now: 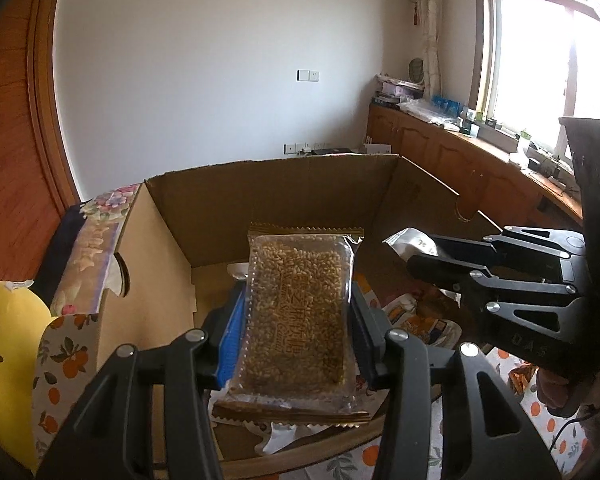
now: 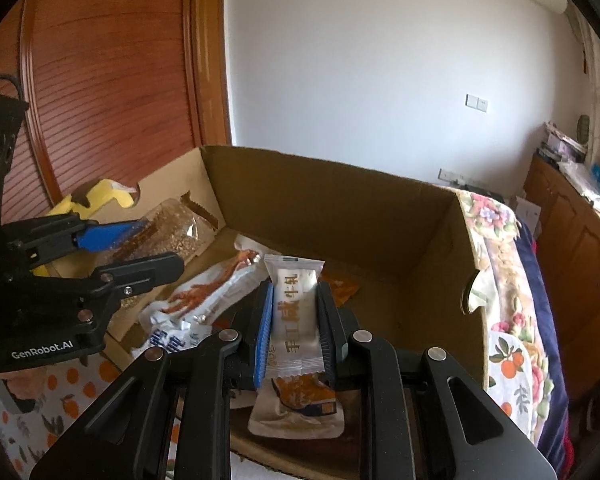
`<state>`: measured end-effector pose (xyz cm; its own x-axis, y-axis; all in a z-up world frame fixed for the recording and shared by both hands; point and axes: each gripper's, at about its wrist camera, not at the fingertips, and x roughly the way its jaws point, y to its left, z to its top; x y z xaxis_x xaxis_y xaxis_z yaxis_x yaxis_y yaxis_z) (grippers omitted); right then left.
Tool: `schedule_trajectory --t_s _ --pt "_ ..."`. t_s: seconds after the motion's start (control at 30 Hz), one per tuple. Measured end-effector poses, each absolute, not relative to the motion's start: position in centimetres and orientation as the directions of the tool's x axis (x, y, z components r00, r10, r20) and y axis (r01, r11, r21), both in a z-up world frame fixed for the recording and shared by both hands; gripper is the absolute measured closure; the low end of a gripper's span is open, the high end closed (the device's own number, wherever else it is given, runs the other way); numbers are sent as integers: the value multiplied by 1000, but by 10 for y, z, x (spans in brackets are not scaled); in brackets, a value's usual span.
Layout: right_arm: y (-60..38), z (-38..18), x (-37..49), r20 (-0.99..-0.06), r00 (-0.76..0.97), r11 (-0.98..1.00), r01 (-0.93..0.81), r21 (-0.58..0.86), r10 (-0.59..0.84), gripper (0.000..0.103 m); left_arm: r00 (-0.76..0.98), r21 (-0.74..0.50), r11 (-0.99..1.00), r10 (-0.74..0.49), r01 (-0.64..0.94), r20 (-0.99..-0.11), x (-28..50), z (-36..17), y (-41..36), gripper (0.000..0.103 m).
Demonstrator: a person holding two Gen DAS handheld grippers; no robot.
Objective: Organize snacks
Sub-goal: 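Carry both snacks over the box and open both tools to drop them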
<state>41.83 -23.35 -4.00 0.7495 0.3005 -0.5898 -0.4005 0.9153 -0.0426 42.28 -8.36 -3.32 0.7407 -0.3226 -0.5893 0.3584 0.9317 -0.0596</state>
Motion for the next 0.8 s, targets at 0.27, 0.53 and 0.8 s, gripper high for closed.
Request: schedule_trajectory --t_s 0.27,0.53,0.8 --pt "-234 -43 416 -593 751 922 -386 -38 290 79 752 -34 933 -310 359 -582 420 -34 -87 47" --pt "-238 -34 402 -566 765 922 -387 -20 309 69 779 -23 933 -313 359 -542 408 -25 -83 39" --pt "-270 -13 353 -525 798 941 -337 16 295 62 801 4 921 -337 390 -496 362 -13 -79 35"
